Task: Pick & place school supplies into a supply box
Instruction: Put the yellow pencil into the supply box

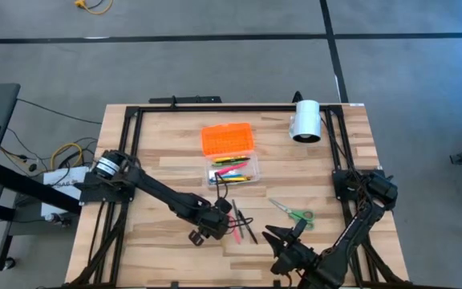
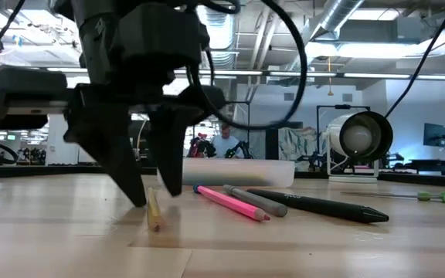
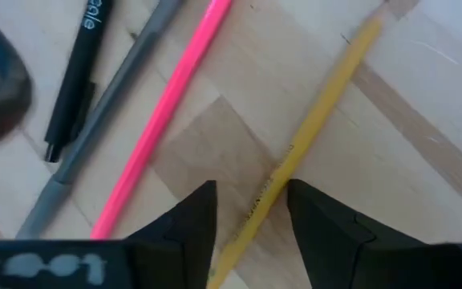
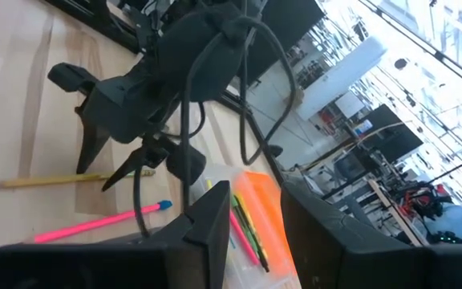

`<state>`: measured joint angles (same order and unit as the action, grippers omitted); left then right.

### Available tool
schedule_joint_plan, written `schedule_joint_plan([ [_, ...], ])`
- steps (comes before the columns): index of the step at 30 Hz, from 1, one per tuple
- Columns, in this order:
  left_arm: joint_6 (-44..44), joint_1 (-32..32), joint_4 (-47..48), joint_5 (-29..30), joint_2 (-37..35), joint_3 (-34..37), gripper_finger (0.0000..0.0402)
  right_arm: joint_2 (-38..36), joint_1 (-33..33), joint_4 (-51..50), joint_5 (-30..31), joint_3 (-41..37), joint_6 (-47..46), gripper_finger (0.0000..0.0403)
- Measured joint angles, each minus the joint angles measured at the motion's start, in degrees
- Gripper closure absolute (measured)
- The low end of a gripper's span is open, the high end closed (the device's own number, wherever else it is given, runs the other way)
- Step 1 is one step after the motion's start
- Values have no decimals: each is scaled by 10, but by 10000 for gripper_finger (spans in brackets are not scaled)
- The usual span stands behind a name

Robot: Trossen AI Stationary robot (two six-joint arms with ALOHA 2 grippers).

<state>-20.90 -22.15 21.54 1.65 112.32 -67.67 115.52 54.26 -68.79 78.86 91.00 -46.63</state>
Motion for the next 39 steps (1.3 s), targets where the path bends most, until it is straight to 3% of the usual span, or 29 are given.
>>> schedule_joint_plan([
  [18,32,15,44,-7,11,0,255,0,0,-2,6,0,-4,294],
  [27,61,29,45,-45,11,0,255,0,0,-2,5,0,-4,294],
  [39,88,28,63,-37,11,-1,256,0,0,0,5,0,-4,294],
])
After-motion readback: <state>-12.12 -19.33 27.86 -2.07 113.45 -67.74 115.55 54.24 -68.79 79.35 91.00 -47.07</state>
